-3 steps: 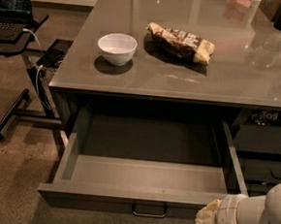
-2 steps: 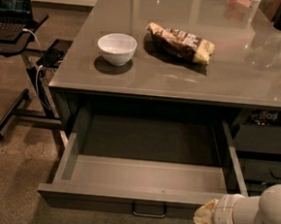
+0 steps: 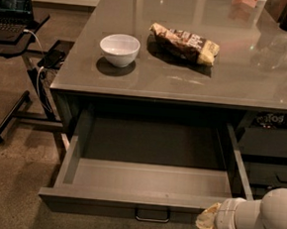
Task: Close top drawer
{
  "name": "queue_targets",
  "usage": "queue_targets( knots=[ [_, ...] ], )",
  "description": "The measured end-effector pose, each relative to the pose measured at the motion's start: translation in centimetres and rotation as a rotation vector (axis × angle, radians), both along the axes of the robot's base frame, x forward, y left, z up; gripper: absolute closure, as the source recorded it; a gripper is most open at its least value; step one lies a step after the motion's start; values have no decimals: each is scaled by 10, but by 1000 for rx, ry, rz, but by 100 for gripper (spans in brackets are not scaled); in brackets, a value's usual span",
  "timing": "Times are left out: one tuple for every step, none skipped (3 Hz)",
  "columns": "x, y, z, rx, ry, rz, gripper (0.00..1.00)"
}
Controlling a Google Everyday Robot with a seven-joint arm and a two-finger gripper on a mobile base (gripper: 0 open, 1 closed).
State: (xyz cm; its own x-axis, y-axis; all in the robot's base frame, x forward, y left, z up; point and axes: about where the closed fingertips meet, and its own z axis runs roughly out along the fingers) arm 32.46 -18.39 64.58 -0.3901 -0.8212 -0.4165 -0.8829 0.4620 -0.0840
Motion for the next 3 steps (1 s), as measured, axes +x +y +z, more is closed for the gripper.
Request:
queue_targets(
  knots=[
    [0,0,0,0,0,0,58],
    [0,0,0,0,0,0,34],
    [14,-2,0,10,-15,2,11]
  ],
)
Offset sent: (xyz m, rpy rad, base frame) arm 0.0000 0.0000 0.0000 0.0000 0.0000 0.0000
